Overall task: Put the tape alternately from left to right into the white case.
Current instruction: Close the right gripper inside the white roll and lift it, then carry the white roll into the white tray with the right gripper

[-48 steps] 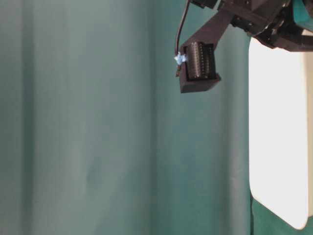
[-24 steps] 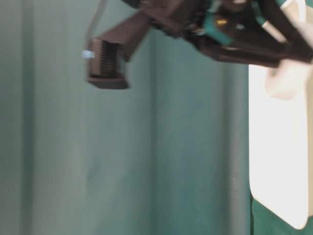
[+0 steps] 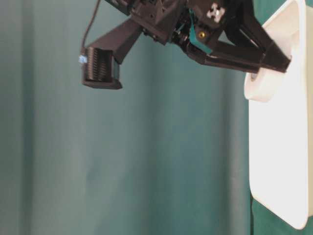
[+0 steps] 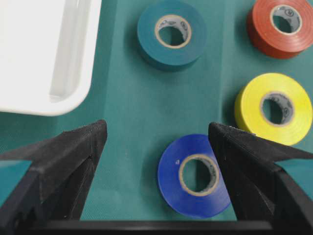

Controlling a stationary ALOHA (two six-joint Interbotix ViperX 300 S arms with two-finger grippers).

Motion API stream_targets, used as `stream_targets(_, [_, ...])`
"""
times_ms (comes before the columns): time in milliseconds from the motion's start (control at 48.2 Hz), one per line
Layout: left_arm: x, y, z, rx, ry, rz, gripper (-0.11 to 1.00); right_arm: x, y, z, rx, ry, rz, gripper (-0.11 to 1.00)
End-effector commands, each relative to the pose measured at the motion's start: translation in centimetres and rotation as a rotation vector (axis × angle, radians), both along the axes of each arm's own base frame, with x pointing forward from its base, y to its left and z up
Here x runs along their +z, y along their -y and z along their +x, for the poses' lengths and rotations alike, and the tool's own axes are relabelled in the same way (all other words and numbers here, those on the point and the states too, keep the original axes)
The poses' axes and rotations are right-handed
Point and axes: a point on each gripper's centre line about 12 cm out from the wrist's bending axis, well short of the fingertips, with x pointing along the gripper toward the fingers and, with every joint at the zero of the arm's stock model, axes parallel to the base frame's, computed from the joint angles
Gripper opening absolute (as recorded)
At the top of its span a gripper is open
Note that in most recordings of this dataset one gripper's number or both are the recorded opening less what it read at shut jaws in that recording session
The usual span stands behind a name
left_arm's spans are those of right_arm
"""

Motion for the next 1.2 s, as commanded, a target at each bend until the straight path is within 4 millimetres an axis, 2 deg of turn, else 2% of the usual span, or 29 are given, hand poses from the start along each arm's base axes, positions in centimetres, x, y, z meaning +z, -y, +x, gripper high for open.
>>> stream_targets(0, [0.4,0.0,0.2,0.001,0.02,-0.001,0.55,0.9,1.7,-0.3,-0.037,0.018,-0.012,0.29])
stream_targets(166, [0.5,0.0,0.1,0.0,0.023,0.0,0.55,0.1,4.6,-1.0,-0.108,0.001,-0.026,0.29])
stream_targets(353, [0.4,0.0,0.1,0.0,0.021,0.0,0.56,-1.5,6.5,-1.6,-0.163,-0.029,-0.022,0.3])
stream_targets(789, [0.4,0.0,0.1,0.0,0.02,0.0,0.55,-3.0,8.0,-1.6,-0.198,-0.039,-0.022,0.29])
stream_targets(1183, [0.4,0.0,0.1,0.0,0.021,0.0,0.55,-3.8,8.0,-1.9,-0.199,-0.052,-0.019,0.29])
